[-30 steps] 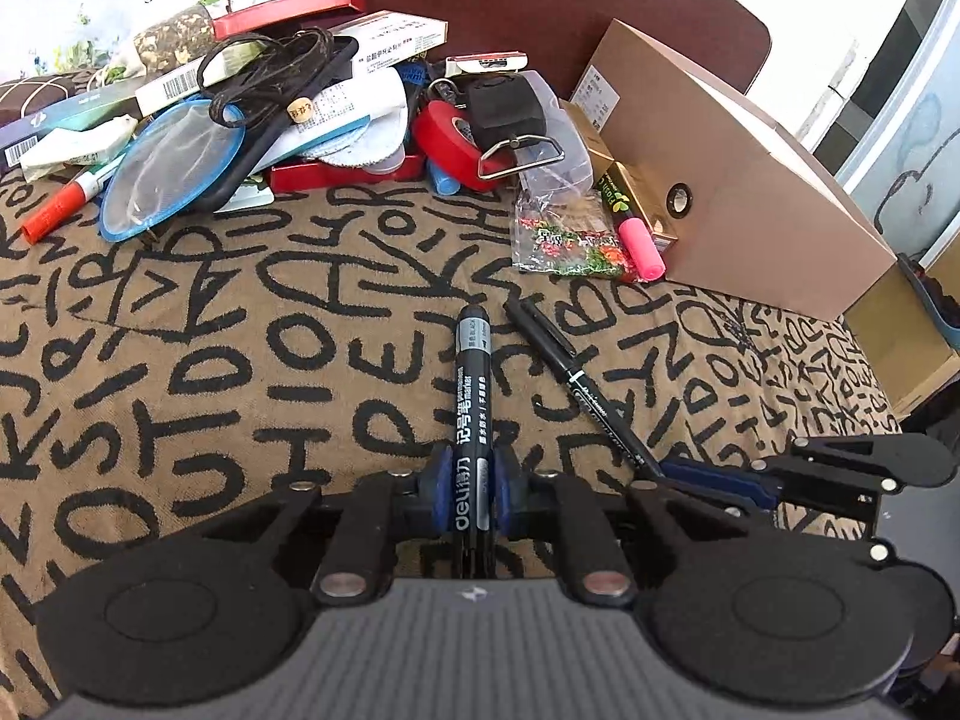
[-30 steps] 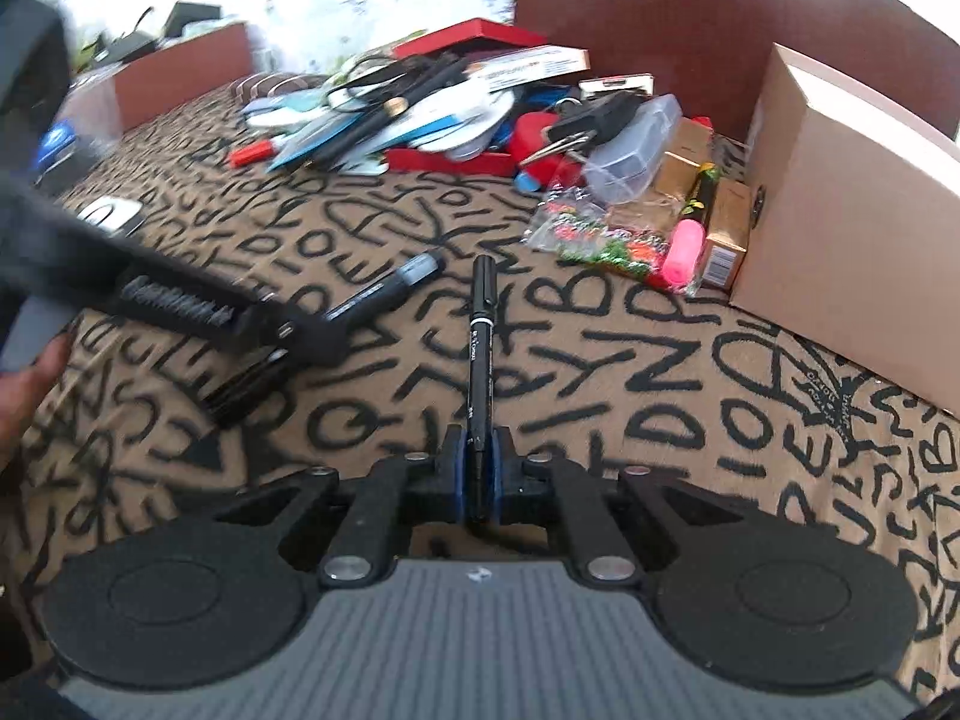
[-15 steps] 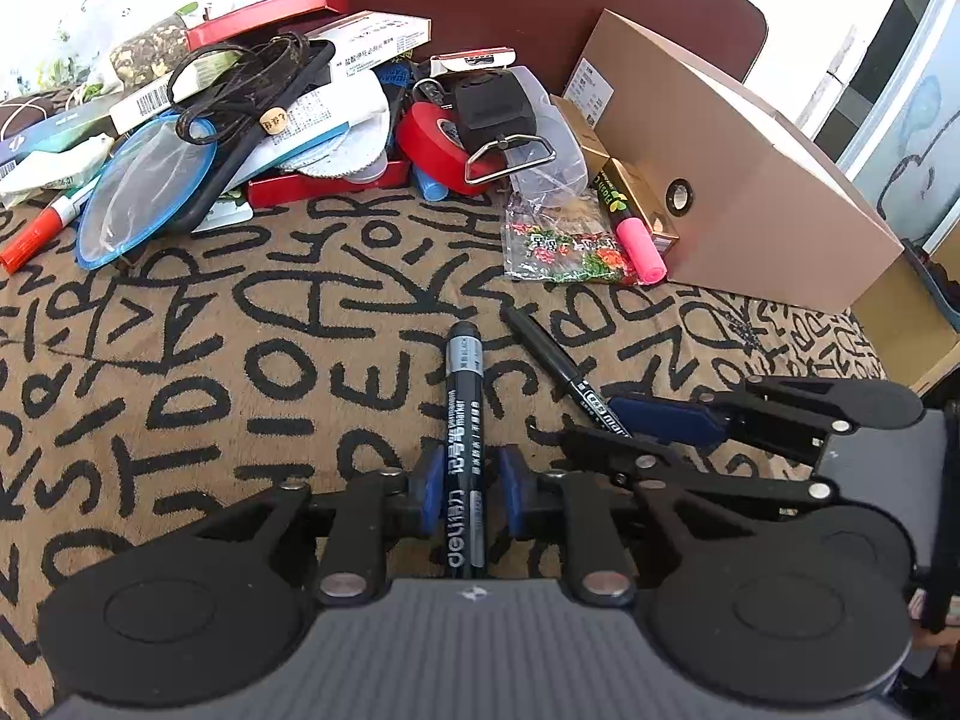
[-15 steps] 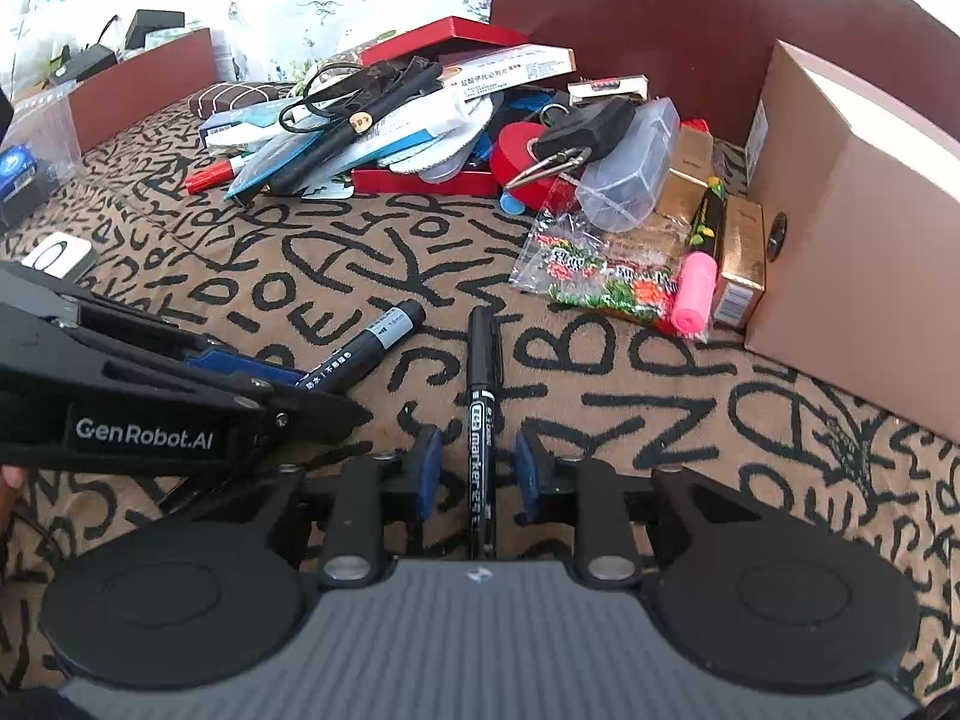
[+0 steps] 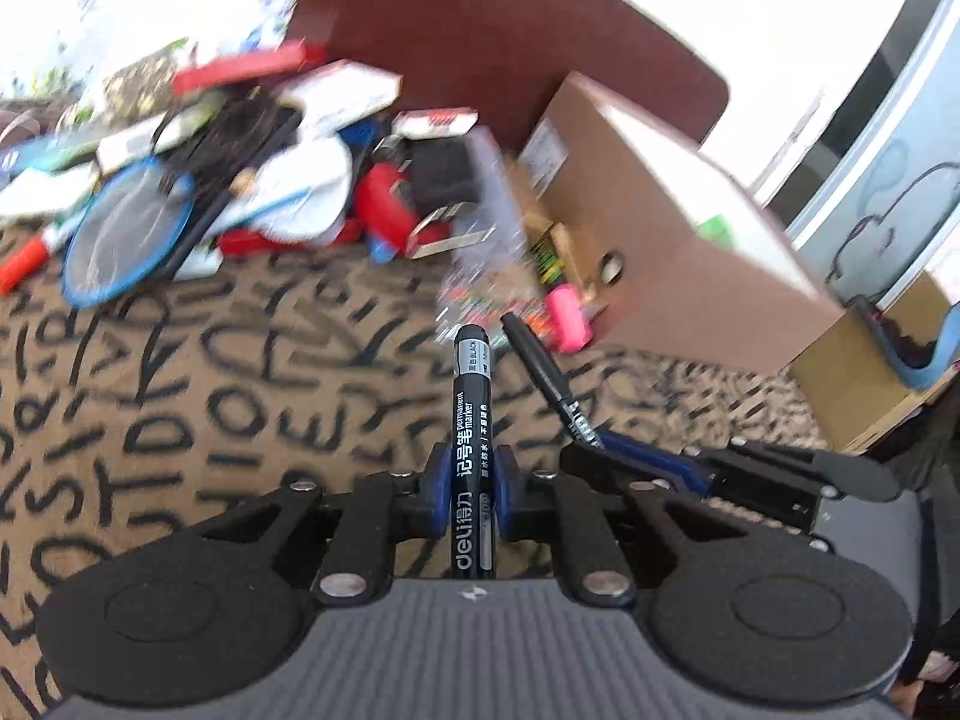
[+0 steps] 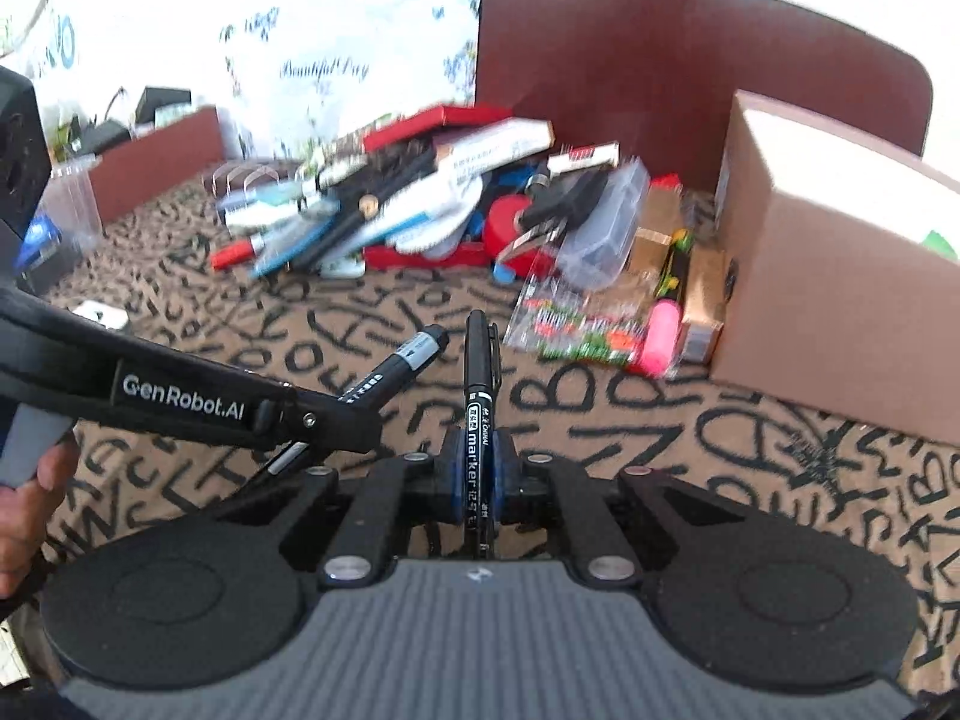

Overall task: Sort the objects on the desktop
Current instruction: 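Carry both markers over the cardboard box with both tools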

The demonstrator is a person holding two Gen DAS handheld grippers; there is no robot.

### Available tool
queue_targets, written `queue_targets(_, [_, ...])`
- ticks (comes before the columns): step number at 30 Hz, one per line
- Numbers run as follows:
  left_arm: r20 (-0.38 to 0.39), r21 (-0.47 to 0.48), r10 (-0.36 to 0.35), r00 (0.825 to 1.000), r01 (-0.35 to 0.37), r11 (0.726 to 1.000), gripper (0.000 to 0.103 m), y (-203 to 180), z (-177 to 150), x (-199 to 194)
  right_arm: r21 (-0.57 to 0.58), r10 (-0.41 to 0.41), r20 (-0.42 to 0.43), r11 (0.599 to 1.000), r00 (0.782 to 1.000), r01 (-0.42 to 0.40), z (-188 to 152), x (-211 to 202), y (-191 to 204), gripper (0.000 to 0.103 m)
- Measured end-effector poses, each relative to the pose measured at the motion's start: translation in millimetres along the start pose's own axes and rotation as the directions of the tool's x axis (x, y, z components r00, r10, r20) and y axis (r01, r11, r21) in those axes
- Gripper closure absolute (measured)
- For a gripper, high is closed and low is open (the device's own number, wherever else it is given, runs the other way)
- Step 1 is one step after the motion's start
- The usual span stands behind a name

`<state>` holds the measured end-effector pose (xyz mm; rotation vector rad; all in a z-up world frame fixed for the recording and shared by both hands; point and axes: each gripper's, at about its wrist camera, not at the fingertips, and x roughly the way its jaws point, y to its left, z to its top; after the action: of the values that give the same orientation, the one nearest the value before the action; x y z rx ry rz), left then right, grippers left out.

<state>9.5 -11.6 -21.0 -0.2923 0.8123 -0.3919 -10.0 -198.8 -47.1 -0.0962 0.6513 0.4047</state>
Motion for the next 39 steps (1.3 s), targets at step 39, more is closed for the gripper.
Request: queue_targets(39, [-0.063, 0.123, -0.226, 0.972, 0.233, 0.965, 0.090, -177.3, 168.3, 152.8, 0.214, -0.465, 0.056, 0.870, 0.883, 0.445, 101.1, -21.9, -279.4, 0.097])
